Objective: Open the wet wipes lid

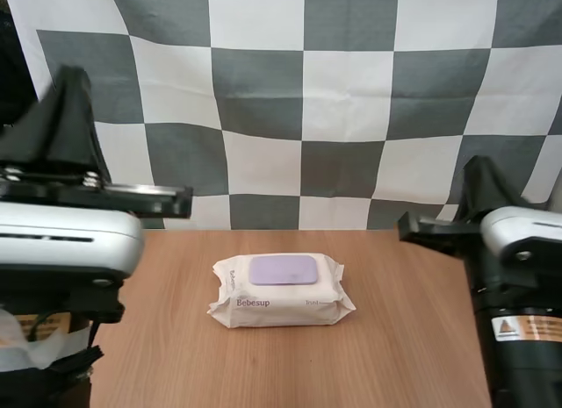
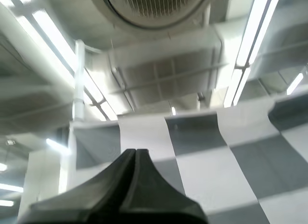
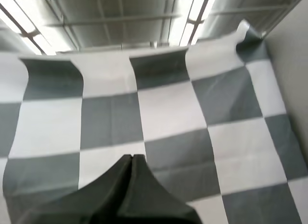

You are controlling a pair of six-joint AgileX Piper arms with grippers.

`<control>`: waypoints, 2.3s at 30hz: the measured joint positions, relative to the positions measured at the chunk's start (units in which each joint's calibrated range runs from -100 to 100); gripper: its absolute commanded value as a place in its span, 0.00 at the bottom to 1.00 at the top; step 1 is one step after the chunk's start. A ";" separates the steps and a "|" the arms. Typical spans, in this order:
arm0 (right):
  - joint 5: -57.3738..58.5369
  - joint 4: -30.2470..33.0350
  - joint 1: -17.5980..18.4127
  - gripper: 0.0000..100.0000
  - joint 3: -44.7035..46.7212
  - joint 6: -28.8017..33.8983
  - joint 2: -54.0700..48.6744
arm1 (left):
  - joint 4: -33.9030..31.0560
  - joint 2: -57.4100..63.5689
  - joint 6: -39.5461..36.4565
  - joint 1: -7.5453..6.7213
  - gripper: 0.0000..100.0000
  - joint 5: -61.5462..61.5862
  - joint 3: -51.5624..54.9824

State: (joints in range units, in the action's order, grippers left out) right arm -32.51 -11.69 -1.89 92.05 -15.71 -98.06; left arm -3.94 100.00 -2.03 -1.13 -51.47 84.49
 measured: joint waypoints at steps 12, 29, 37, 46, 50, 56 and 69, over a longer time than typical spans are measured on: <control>-14.45 11.00 0.00 0.00 -20.56 -3.20 10.26 | -12.75 -12.44 -3.81 0.00 0.00 4.73 -23.11; 20.83 25.56 0.00 0.00 -50.40 -14.57 38.70 | -15.21 -41.30 10.52 0.00 0.00 43.78 -52.01; 53.26 33.02 0.00 0.00 -53.85 -20.13 52.79 | -14.68 -46.90 14.36 0.00 0.00 73.13 -41.83; 66.32 24.34 0.00 0.00 -35.80 -20.13 51.32 | -3.56 -46.75 17.93 0.00 0.00 91.18 -23.80; 68.78 22.12 0.00 0.00 -28.68 -20.93 51.27 | 3.22 -46.75 23.52 0.00 0.00 91.51 -15.80; 69.37 21.79 0.00 0.00 -26.96 -25.42 51.27 | 13.51 -46.75 32.86 0.00 0.00 97.41 -5.41; 69.45 19.32 0.00 0.00 -26.96 -27.77 51.27 | 35.48 -47.13 52.08 0.17 0.00 113.08 -13.58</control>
State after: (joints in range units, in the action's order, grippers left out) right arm 36.93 7.63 -1.89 65.10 -43.48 -46.79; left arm 31.53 52.87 50.05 -0.96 61.61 70.91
